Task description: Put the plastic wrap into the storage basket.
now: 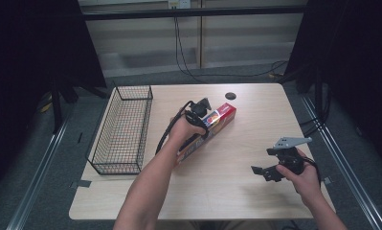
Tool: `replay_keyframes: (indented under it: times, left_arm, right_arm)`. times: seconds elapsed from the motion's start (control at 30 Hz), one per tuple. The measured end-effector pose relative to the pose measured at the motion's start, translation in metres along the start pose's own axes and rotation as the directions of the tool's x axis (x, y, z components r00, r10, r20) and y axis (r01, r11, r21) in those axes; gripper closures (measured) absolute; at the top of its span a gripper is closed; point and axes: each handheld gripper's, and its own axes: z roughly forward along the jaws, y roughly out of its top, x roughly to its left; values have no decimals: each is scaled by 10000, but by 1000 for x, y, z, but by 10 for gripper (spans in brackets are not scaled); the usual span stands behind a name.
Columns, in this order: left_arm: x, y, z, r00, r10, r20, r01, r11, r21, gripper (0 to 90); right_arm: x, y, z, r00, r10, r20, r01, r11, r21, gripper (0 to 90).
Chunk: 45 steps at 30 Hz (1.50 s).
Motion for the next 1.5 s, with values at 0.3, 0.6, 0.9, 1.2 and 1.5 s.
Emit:
replay_keyframes:
  times: [0.3,0.6,0.9,1.2,1.5]
  left_arm:
    - [2,-1,12,10000,1,96,-5,9991,428,397]
    - [-2,11,13,9999,-10,-103,13,9995,305,416]
    - [7,4,-13,9955,-917,-257,928,9947,444,437]
    - [15,-3,-50,9882,-1399,-628,1423,9892,353,437]
    - [20,-10,-76,9797,-1864,-738,1877,9822,102,437]
  right_arm:
    - [1,0,2,9999,-118,5,118,9999,58,36]
    - [2,0,3,9999,-147,-69,148,9999,78,36]
    - [0,0,1,10000,-83,-48,83,10000,24,36]
    - [1,0,2,9999,-118,-74,118,9999,9,36]
    - [3,1,3,9999,-159,-65,159,9999,29,36]
